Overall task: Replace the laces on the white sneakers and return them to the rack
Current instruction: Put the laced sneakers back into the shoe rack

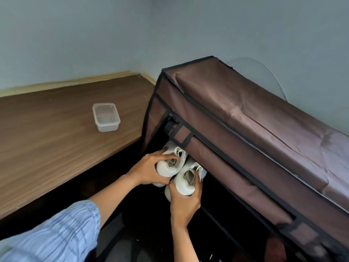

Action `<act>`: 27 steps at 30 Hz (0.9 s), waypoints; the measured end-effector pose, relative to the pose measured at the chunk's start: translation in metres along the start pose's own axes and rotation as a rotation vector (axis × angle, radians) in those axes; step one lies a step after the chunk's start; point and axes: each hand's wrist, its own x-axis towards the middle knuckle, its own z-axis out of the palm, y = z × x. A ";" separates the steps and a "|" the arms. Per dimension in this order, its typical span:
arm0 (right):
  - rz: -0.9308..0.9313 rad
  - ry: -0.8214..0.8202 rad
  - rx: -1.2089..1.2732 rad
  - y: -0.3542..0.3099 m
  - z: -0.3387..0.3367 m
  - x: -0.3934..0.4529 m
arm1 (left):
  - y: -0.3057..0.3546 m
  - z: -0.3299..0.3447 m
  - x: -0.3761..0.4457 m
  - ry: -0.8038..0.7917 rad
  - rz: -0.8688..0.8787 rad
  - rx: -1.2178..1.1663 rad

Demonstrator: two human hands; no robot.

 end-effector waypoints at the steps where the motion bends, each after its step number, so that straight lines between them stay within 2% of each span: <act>1: -0.012 0.028 -0.023 0.005 0.006 0.012 | -0.005 0.003 0.013 -0.007 0.022 -0.016; 5: -0.044 0.122 -0.095 0.029 0.023 0.052 | -0.024 0.018 0.053 -0.048 0.044 -0.051; 9: -0.073 0.125 -0.161 0.052 0.031 0.061 | -0.055 0.037 0.062 -0.092 -0.040 -0.118; 11: -0.027 0.128 -0.151 0.057 0.034 0.059 | -0.059 0.038 0.063 -0.084 -0.057 -0.130; 14: 0.045 0.084 -0.085 0.058 0.033 0.054 | -0.058 0.032 0.056 -0.171 -0.030 -0.048; 16: 0.018 0.026 -0.040 0.057 0.030 0.053 | -0.053 0.022 0.044 -0.184 -0.002 0.177; 17: -0.004 0.000 -0.026 0.057 0.028 0.051 | -0.050 0.016 0.036 -0.103 0.065 0.361; 19: -0.021 -0.005 -0.008 0.059 0.026 0.043 | -0.049 0.001 0.020 0.150 0.306 0.755; 20: 0.003 0.017 0.004 0.058 0.025 0.036 | -0.048 -0.007 0.011 0.256 0.403 0.886; 22: 0.051 0.074 0.026 0.054 0.022 0.018 | -0.045 -0.026 -0.003 0.403 0.466 0.975; 24: 0.068 0.120 0.062 0.049 0.020 0.001 | -0.041 -0.049 -0.013 0.541 0.374 0.956; 27: 0.134 0.121 0.132 0.035 0.020 -0.022 | -0.047 -0.087 -0.015 0.794 -0.095 0.916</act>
